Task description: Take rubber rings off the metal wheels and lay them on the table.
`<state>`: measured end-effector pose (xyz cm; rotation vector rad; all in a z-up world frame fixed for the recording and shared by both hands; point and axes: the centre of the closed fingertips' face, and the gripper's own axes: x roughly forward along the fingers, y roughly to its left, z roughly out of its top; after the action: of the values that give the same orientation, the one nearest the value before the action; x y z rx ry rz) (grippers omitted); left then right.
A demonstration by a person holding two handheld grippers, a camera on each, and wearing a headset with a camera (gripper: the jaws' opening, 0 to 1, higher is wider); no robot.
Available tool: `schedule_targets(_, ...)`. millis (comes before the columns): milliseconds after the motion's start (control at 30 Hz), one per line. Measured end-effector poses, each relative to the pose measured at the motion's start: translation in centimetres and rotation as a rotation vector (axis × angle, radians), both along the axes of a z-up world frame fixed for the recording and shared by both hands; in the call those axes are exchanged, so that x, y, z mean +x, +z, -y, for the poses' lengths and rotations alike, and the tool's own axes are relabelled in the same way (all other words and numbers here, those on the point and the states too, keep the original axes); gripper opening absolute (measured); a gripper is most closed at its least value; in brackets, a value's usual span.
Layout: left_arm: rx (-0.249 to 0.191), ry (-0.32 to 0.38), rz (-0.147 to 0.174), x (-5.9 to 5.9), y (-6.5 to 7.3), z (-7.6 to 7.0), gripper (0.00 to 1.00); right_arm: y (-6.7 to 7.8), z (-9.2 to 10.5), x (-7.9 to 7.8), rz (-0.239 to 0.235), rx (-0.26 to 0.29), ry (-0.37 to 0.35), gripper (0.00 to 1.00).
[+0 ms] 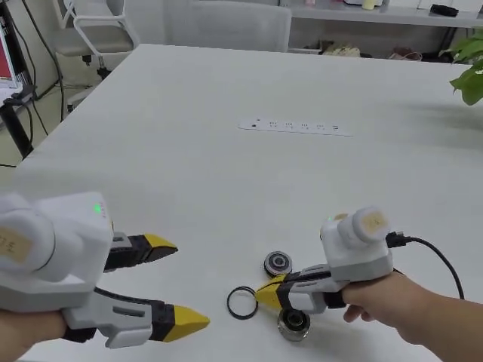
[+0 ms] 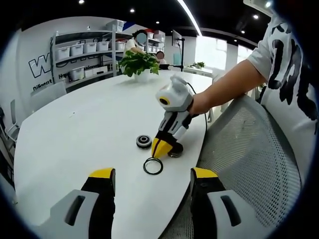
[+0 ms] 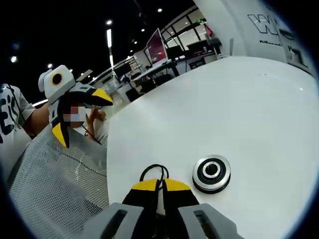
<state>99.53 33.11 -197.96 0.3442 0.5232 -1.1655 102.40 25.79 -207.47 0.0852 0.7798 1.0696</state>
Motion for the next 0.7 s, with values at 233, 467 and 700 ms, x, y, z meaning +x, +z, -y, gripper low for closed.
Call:
schedule_targets(233, -0.002, 0.003, 0.000, 0.1, 0.2, 0.0, 0.58, 1.0, 0.1, 0.3, 0.018, 0.029, -0.015, 0.02)
schedule_targets(467, -0.009, 0.012, -0.006, 0.3, 0.2, -0.1, 0.58, 2.5, 0.4, 0.8, 0.040, 0.069, -0.036, 0.03)
schedule_targets(700, -0.011, 0.020, -0.011, 0.8, 0.2, -0.3, 0.58, 3.8, 0.8, 1.3, 0.060, 0.101, -0.062, 0.03)
